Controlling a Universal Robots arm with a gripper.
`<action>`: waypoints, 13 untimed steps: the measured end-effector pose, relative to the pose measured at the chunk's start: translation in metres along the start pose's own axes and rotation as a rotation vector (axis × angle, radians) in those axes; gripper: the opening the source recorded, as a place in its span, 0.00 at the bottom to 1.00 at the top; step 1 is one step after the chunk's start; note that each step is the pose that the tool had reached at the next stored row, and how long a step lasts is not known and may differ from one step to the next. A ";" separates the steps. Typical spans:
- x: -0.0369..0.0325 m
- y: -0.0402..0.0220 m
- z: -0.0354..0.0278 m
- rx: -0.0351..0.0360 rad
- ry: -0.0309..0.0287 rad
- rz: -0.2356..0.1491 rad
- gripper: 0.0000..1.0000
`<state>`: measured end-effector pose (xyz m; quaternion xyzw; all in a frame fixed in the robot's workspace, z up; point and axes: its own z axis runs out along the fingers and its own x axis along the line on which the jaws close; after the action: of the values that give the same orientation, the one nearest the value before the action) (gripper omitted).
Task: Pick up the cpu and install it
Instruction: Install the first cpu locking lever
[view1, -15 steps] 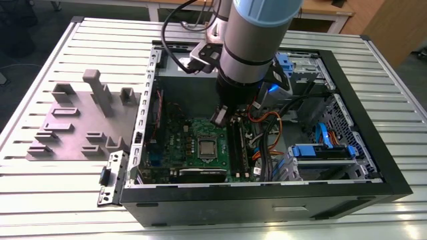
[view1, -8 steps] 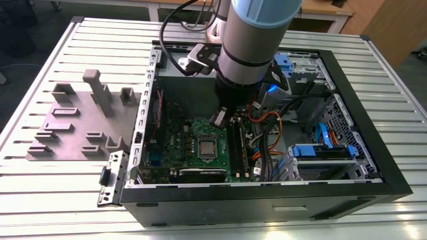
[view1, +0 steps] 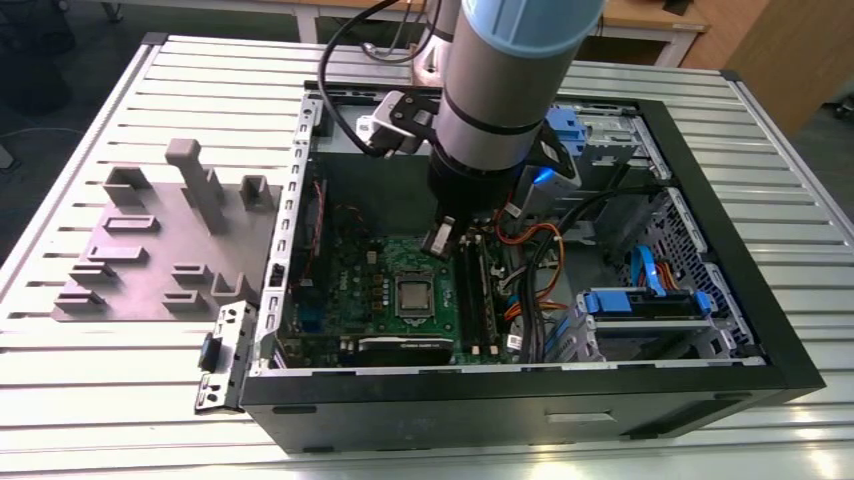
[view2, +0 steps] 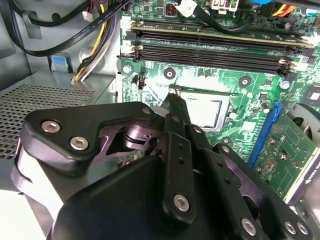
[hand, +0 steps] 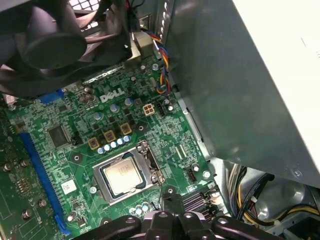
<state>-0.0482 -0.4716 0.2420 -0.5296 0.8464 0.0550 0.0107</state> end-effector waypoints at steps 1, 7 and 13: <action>0.0001 -0.0001 0.0000 0.0000 0.0001 -0.001 0.11; 0.0002 -0.0002 -0.0001 -0.0044 -0.0002 -0.038 0.11; 0.0002 -0.0001 0.0000 -0.0108 0.0068 -0.129 0.11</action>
<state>-0.0481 -0.4719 0.2420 -0.5834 0.8101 0.0569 0.0085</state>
